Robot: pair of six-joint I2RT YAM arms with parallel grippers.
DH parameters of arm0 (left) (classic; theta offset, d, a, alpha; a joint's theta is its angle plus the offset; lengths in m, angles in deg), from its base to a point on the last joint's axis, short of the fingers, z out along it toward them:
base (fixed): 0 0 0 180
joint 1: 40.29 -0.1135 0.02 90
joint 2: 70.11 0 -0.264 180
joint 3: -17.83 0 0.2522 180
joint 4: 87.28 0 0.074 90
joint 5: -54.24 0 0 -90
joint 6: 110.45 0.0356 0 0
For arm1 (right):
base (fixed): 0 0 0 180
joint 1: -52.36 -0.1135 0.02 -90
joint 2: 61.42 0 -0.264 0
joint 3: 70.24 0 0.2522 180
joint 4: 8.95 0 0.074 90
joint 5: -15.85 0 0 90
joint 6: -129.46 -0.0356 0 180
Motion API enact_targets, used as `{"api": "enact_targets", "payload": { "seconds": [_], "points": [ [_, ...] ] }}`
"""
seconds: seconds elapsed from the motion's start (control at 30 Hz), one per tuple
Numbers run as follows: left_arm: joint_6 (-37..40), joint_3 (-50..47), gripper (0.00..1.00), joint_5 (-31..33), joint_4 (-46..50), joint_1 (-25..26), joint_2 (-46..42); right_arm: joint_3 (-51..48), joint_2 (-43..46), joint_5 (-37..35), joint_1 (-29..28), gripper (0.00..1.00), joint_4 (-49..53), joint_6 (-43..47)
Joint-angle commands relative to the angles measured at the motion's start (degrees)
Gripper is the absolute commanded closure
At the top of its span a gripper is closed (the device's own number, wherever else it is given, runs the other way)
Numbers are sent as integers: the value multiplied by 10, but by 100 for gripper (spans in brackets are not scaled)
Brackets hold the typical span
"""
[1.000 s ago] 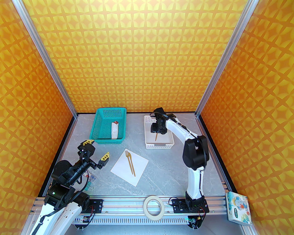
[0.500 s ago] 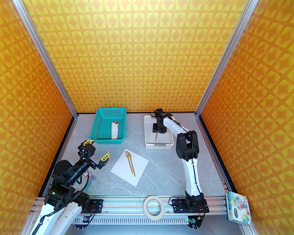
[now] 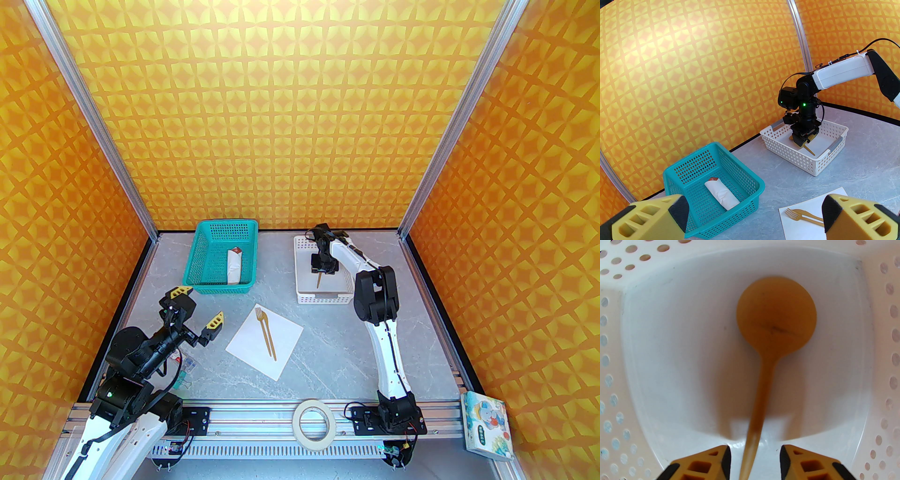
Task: Place the utensils on the paper napkin and roll it up
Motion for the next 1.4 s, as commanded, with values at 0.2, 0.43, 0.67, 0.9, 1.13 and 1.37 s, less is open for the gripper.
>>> {"api": "enact_targets", "payload": {
  "seconds": [0.2, 0.43, 0.67, 0.9, 1.13, 1.37],
  "points": [
    [9, 2, 1, -9, 11, -4, -6, 33, -41, 6, 0, 64, 36, 12],
    [10, 2, 1, -9, 11, -4, -4, 32, -48, 23, 2, 76, 44, 13],
    [10, 2, 1, -9, 11, -4, -5, 31, -47, 9, 1, 84, 54, 23],
    [10, 2, 1, -9, 12, -4, -4, 20, -25, 1, 2, 86, 43, 25],
    [9, 3, 1, -9, 14, -4, -4, -3, 25, 0, 1, 86, 15, 25],
    [8, 3, 1, -9, 14, -4, -4, -23, 72, -4, 2, 86, 0, 26]
  ]
}}
